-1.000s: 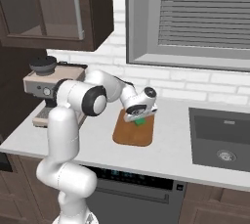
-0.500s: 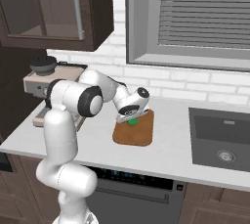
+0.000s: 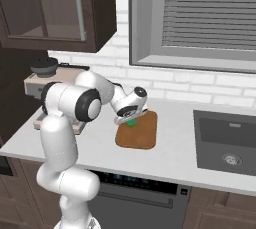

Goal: Pick up the sponge from the counter and clean the cutting board by briefly scrubbing or pressing down on the cutting board. Once finished, release the sponge.

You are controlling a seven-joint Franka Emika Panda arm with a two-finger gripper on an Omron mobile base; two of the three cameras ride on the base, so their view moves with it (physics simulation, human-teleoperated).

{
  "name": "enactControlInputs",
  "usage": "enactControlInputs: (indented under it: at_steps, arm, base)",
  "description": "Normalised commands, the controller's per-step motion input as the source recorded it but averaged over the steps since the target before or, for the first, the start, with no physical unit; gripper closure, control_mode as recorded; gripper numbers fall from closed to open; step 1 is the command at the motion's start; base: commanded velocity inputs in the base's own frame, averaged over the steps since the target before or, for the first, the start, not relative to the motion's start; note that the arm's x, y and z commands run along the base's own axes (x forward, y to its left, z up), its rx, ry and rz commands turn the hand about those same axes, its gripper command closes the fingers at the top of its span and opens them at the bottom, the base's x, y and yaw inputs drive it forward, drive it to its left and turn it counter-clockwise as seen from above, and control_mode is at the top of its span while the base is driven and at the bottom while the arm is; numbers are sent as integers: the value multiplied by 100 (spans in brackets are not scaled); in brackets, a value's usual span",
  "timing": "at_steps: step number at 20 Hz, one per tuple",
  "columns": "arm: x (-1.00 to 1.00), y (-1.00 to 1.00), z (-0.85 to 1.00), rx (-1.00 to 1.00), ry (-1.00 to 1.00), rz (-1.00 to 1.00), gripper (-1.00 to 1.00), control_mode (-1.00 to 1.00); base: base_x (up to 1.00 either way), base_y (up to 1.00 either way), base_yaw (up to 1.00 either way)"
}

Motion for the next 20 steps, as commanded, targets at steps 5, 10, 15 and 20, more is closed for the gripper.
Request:
enactControlInputs:
  at_steps: [5, 10, 15, 20]
  arm:
    - [-67, 49, -84, 0, 8, 8, 100, -100]
    - [-68, 9, -5, 1, -4, 1, 100, -100]
    - [-84, -11, -11, 2, -4, 0, 100, -100]
    - [-43, 1, -93, 0, 10, 0, 100, -100]
  base:
    - [0, 0, 0]
    - [0, 0, 0]
    - [0, 0, 0]
    - [0, 0, 0]
